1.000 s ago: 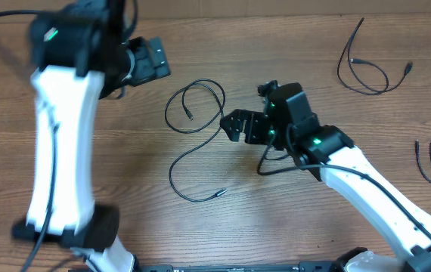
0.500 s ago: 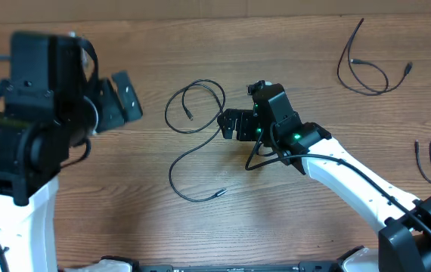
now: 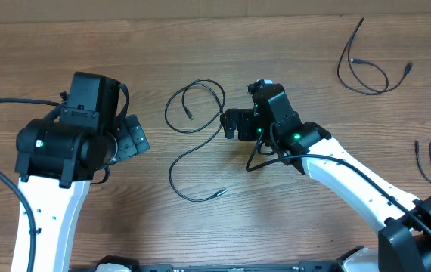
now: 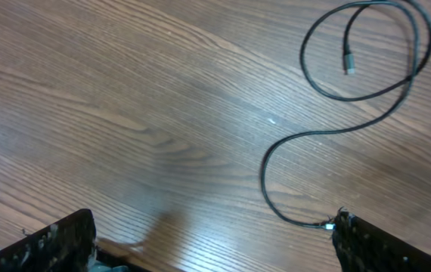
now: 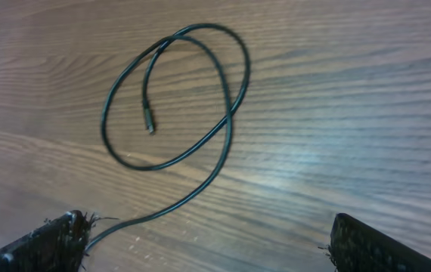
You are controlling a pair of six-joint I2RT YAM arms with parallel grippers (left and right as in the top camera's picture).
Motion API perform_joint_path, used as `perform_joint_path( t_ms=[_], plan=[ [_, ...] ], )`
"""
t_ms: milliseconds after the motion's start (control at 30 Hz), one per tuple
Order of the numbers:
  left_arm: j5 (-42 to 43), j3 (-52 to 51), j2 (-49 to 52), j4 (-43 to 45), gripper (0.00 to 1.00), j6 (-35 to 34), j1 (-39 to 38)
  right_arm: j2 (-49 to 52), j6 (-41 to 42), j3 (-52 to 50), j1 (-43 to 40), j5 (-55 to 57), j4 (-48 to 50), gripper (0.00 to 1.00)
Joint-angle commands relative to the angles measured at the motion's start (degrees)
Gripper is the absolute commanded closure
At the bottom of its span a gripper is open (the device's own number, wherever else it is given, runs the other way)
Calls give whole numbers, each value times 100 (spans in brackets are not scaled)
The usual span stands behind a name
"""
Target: Untangle cables
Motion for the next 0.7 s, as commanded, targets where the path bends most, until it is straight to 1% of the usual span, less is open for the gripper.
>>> perform_joint_path(
  t_ms=[0, 100, 233, 533, 667],
  plan=[
    [-262, -20, -22, 66, 0, -90, -28, 59, -212, -2, 22, 417, 66, 0],
    [-387, -20, -20, 59, 1, -87, -28, 240, -267, -2, 22, 413, 168, 0],
    [-387, -20, -20, 37, 0, -46, -28, 601, -645, -2, 22, 391, 361, 0],
    [-382, -20, -20, 39, 0, -46, -28, 1314, -662, -2, 22, 503, 894, 0],
    [-365, -20, -20, 44, 0, -48, -28, 1434, -662, -2, 22, 531, 1012, 0]
  ],
)
